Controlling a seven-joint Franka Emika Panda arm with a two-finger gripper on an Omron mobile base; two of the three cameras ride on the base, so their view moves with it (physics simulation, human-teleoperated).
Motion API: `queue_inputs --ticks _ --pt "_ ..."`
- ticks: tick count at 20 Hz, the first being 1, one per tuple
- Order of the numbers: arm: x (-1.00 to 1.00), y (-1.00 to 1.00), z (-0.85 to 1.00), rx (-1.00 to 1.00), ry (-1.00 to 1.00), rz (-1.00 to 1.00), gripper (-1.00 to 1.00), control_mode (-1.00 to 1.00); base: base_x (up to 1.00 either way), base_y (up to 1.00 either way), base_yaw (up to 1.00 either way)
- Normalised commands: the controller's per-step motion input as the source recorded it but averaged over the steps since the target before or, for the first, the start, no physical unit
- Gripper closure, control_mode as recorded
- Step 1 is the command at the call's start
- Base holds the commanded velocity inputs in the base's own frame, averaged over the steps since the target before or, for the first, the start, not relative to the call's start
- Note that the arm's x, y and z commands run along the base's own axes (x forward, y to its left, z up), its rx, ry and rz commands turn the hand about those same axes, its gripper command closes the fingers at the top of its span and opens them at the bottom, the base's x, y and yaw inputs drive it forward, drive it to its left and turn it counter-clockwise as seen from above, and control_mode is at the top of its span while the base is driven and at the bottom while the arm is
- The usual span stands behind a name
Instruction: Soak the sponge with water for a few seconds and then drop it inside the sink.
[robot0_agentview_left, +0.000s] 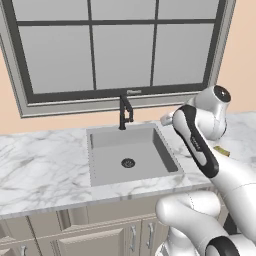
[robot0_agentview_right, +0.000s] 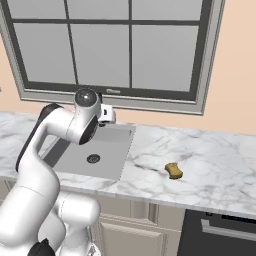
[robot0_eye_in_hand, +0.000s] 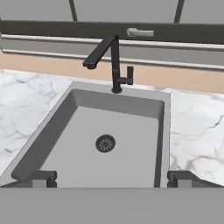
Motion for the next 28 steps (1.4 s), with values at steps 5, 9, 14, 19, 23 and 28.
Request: queue_inputs --ticks 5,9,14,19,23,28 --pt "0.01 0.0 0.0 0.0 -0.07 -0.03 -1.0 -1.0 0.0 0.0 0.0" --pt "0.21 0.01 0.0 0.0 -0.12 -0.03 -1.0 -1.0 0.0 0.0 0.0" --pt "0.2 0.0 0.0 0.0 -0.13 -0.02 -1.0 -1.0 0.0 0.0 0.0" --pt "0.0 0.0 0.0 0.04 -0.13 0.0 -1.0 -1.0 0.0 0.0 0.0" --pt "-0.05 0.0 0.0 0.02 -0.08 0.0 -1.0 -1.0 0.0 0.0 0.0" --pt "-0.2 0.0 0.0 0.0 -0.11 0.01 -1.0 -1.0 0.0 0.0 0.0"
